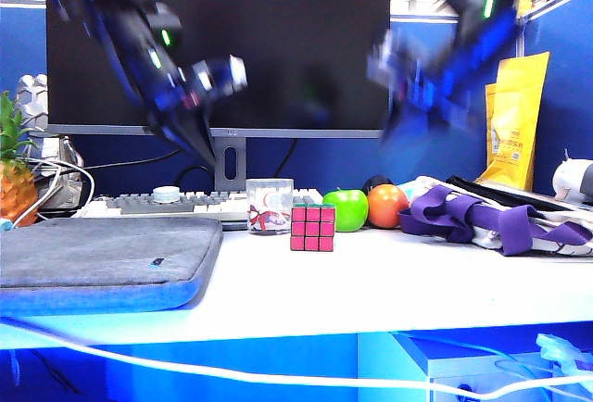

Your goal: Rotate the Rubik's Cube so that its red face is facing towards you.

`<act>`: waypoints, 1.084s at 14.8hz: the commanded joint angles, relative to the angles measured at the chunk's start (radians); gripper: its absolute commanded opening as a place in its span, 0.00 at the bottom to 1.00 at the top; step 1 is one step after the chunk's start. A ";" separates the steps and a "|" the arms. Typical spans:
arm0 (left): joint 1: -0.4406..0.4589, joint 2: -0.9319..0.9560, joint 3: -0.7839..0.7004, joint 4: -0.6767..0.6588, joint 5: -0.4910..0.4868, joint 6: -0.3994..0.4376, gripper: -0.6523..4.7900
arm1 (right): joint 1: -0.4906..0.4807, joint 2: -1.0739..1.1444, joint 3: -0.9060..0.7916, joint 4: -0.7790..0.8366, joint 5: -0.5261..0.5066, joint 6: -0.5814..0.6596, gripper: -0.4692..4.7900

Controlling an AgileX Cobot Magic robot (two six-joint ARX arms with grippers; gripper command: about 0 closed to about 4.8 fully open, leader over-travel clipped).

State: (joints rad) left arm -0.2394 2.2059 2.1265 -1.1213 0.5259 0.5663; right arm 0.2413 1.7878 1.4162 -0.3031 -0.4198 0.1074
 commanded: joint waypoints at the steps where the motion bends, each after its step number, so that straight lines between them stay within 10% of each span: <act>1: 0.000 -0.127 -0.001 -0.015 -0.140 -0.029 0.11 | 0.008 -0.163 -0.068 -0.010 0.018 -0.004 0.08; 7: -0.006 -0.615 -0.097 0.005 -0.334 -0.122 0.11 | 0.012 -0.710 -0.307 0.012 0.159 0.005 0.08; 13: -0.006 -1.469 -1.034 0.525 -0.436 -0.309 0.11 | 0.014 -1.179 -0.642 0.058 0.220 0.015 0.08; 16: -0.006 -1.706 -1.285 0.563 -0.467 -0.435 0.11 | 0.086 -1.256 -0.938 0.333 0.229 0.158 0.08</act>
State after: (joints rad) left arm -0.2447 0.5297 0.8700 -0.5797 0.0834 0.1886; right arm 0.2878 0.5491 0.5343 -0.1238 -0.1967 0.2264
